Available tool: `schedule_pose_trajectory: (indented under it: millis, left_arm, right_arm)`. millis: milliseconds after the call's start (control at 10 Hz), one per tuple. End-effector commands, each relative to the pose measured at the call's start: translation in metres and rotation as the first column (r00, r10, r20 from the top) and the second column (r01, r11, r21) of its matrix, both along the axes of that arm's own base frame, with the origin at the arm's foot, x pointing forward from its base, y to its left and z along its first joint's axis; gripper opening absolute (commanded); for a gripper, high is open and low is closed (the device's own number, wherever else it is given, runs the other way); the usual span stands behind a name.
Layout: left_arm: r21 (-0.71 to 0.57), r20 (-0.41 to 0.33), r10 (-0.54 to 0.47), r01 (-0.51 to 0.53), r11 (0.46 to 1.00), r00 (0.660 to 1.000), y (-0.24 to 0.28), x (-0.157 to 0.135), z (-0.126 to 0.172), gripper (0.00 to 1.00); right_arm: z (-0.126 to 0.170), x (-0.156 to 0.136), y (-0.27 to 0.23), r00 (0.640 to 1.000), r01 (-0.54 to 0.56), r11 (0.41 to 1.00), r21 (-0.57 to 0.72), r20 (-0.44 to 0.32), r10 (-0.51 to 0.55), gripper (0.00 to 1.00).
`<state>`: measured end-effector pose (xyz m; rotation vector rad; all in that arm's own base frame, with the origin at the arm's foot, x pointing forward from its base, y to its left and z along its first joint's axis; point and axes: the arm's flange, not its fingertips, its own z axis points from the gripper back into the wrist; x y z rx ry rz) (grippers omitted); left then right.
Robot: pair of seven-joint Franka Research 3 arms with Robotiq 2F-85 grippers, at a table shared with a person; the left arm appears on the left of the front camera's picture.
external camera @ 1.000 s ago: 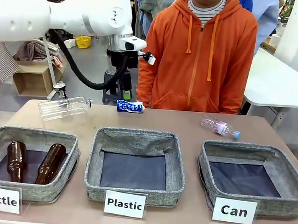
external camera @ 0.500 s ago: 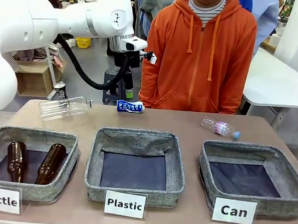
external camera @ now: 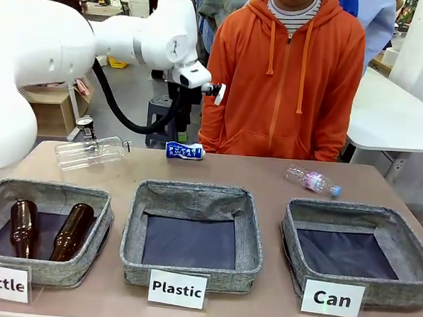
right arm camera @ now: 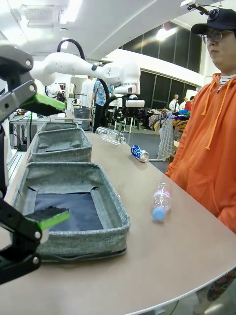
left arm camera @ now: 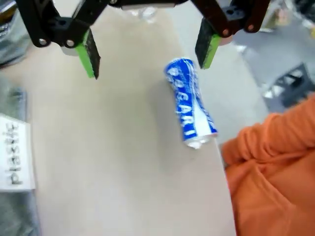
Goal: Sort the can waste into the basket.
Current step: Pick up the can waste from the table and place it in the right Fabric basket.
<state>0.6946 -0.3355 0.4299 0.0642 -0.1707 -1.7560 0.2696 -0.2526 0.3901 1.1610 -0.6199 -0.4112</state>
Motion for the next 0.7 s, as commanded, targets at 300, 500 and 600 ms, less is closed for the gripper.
schedule_pose_trajectory:
  millis: [300, 500, 600]
  left_arm:
    - [-0.091, 0.157, -0.084, 0.099, 0.991, 0.984, 0.015, 0.031, -0.027, 1.00]
    - [-0.143, 0.039, -0.068, 0.073, 0.987, 0.997, 0.034, 0.052, -0.024, 1.00]
    - [-0.125, 0.031, -0.048, 0.051, 0.991, 0.998, 0.034, 0.064, -0.037, 1.00]
  right_arm:
    - [0.001, 0.003, -0.001, 0.999, 0.007, 1.000, 0.003, 0.040, -0.007, 1.00]
    - [0.001, 0.003, -0.001, 0.999, 0.007, 1.000, 0.003, 0.040, -0.007, 1.00]
    - [0.001, 0.003, -0.001, 0.999, 0.007, 1.000, 0.003, 0.040, -0.007, 1.00]
